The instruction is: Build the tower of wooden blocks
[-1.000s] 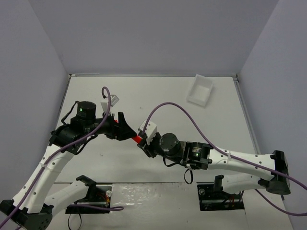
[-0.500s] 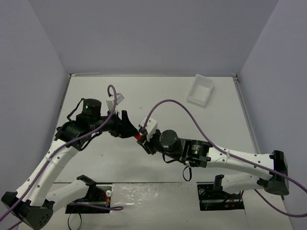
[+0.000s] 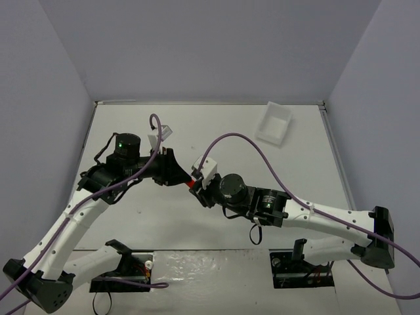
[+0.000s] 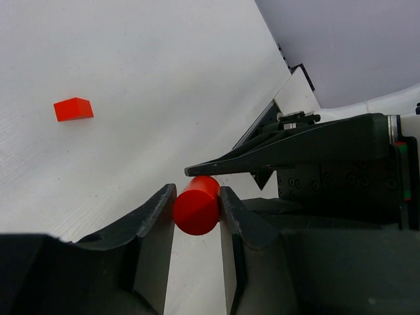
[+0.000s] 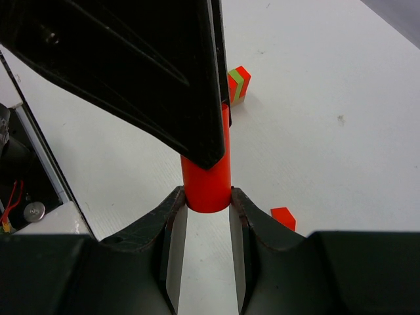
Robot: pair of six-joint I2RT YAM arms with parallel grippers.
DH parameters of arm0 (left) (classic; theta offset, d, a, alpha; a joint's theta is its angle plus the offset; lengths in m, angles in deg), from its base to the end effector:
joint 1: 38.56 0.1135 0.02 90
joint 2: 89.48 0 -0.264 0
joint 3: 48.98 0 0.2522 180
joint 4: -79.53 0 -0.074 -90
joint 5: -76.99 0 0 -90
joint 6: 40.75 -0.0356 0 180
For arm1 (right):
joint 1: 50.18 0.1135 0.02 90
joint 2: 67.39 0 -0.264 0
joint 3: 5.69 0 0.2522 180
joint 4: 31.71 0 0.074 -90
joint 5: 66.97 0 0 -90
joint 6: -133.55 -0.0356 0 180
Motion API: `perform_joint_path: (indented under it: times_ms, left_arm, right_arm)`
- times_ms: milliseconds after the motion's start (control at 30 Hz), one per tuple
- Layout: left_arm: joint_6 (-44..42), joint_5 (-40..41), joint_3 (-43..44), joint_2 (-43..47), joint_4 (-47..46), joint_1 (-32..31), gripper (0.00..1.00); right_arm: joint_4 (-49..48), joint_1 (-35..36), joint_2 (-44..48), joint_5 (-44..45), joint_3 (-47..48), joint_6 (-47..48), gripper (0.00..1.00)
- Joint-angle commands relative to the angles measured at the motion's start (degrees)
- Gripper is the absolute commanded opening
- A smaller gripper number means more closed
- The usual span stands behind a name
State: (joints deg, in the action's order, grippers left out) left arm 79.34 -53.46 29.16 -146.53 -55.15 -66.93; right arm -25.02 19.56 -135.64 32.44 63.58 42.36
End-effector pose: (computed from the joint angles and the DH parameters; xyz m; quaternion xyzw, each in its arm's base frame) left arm 0.1684 -0.1172 0.3843 0.1759 0.7907 -0.5021 0.3028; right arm 0.1034 0.2634 0.3524 -0.3705 0.6414 0.3386 0.5802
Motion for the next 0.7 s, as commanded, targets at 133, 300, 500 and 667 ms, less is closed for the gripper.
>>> perform_joint_path:
  times_ms: [133, 300, 500, 667]
  left_arm:
    - [-0.73, 1.64, 2.32, -0.78, -3.78, -0.81, 0.00]
    - [-2.73, 8.31, 2.61, -0.93, -0.30, -0.79, 0.00]
    - [-5.20, 27.30, 6.37, -4.04, 8.86, -0.63, 0.00]
    - [-4.99, 40.35, 9.01, -7.09, 10.72, -0.63, 0.00]
  right_arm:
    - [-6.02, -1.53, 0.31, -0.44, 1.19, 0.14, 0.34]
    - [-5.84, -2.26, 0.61, -1.04, 0.38, -0.28, 0.79]
    - [-3.90, -4.32, 2.93, 1.00, -2.81, -2.90, 0.92]
    - [1.88, -9.23, 5.77, 3.95, -4.46, -6.01, 0.98]
